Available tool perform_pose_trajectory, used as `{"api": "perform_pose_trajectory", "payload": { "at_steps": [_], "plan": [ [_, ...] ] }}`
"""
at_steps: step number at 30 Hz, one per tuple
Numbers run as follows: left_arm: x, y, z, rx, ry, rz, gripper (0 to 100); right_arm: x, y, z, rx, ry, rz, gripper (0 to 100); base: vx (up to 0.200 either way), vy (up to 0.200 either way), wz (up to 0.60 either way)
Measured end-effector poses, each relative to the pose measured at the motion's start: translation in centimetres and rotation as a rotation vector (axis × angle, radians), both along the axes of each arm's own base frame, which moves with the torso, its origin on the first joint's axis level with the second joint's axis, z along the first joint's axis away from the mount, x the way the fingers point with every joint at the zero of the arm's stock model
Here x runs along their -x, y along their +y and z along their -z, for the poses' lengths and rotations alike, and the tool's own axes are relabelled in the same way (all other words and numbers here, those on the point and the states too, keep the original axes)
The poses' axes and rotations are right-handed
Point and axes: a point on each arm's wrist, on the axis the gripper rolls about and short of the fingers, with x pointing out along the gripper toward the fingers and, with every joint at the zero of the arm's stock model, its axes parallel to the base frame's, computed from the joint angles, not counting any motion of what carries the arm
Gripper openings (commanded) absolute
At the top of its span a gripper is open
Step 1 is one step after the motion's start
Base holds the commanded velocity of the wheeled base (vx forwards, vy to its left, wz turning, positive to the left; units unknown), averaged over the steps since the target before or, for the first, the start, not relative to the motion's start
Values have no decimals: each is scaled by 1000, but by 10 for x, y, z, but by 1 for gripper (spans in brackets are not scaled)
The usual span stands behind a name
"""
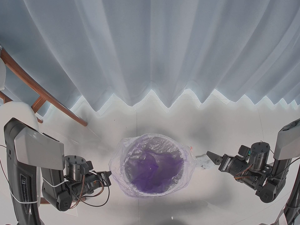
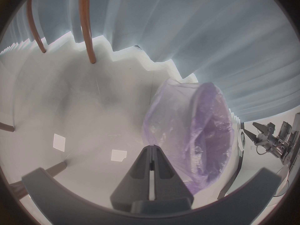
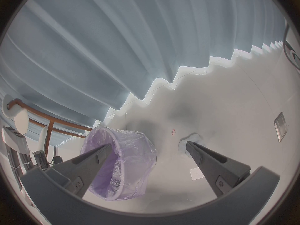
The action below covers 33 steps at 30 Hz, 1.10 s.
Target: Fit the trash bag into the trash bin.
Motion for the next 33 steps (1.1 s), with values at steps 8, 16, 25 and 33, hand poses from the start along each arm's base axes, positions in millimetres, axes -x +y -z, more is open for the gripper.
{"api": "perform_pose_trajectory", "payload": {
  "at_steps": [8, 16, 25, 33],
  "plan": [
    [-6, 6, 13, -10, 30, -27, 0, 9, -2, -1, 1, 18, 1, 100, 0, 0, 0],
    [-7, 7, 24, -34, 56, -40, 0, 10, -2, -1, 1, 20, 0, 100, 0, 0, 0],
    [-24, 1, 46, -133, 19, -81, 0, 19, -4, -4, 4, 29, -1, 100, 0, 0, 0],
    [-26, -2, 41, -106, 3, -80, 0, 24, -5, -6, 6, 29, -1, 100, 0, 0, 0]
  ]
}}
